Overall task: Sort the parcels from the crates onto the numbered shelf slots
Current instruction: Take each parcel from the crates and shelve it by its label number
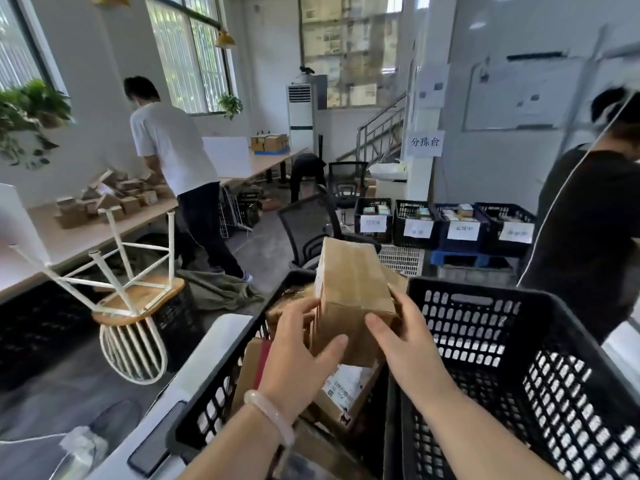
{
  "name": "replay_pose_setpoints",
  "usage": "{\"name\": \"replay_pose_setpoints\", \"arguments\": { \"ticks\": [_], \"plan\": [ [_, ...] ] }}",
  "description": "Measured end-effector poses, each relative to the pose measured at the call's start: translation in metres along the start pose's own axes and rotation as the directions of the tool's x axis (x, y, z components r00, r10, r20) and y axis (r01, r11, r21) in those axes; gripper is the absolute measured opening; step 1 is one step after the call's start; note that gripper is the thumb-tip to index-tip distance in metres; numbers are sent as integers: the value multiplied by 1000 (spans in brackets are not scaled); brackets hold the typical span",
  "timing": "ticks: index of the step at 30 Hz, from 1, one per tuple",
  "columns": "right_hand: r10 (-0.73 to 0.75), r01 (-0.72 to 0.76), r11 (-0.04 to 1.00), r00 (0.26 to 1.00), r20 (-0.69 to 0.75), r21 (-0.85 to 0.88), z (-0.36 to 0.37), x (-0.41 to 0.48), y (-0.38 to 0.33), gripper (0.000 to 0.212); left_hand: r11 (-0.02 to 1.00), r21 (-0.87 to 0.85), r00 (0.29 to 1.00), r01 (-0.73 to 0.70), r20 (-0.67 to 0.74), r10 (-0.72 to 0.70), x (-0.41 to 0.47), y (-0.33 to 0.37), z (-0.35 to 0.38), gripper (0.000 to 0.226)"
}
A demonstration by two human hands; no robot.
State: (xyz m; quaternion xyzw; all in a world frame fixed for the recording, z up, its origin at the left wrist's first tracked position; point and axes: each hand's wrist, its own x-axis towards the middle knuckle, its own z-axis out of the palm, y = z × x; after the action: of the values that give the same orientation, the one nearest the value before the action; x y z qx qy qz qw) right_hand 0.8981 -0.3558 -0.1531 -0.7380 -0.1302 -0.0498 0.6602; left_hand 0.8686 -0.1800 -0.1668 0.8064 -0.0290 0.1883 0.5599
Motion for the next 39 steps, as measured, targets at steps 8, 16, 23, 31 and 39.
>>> {"name": "replay_pose_setpoints", "arguments": {
  "ticks": [8, 16, 23, 31, 39],
  "plan": [
    [-10, 8, 995, 1000, 12, 95, 0, -1, 8, 62, 1000, -5, 999, -7, -42, 7, 31, 5, 6, 47],
    [247, -229, 940, 968, -40, 253, -19, 21, 11, 116, 843, 331, 905, -425, 180, 385, 20, -2, 30, 62],
    [309, -294, 887, 951, 15, 357, -37, 21, 28, 116, 937, 194, 957, -291, 71, 282, 33, -6, 32, 42],
    [286, -329, 831, 944, 162, 449, -42, 18, 41, 77, 938, -283, 969, 200, 199, -146, 51, -5, 31, 74],
    [21, -19, 999, 999, -39, 37, -48, 13, 23, 57, 967, -254, 991, 36, 137, 0, 50, -6, 42, 82]
  ]
}}
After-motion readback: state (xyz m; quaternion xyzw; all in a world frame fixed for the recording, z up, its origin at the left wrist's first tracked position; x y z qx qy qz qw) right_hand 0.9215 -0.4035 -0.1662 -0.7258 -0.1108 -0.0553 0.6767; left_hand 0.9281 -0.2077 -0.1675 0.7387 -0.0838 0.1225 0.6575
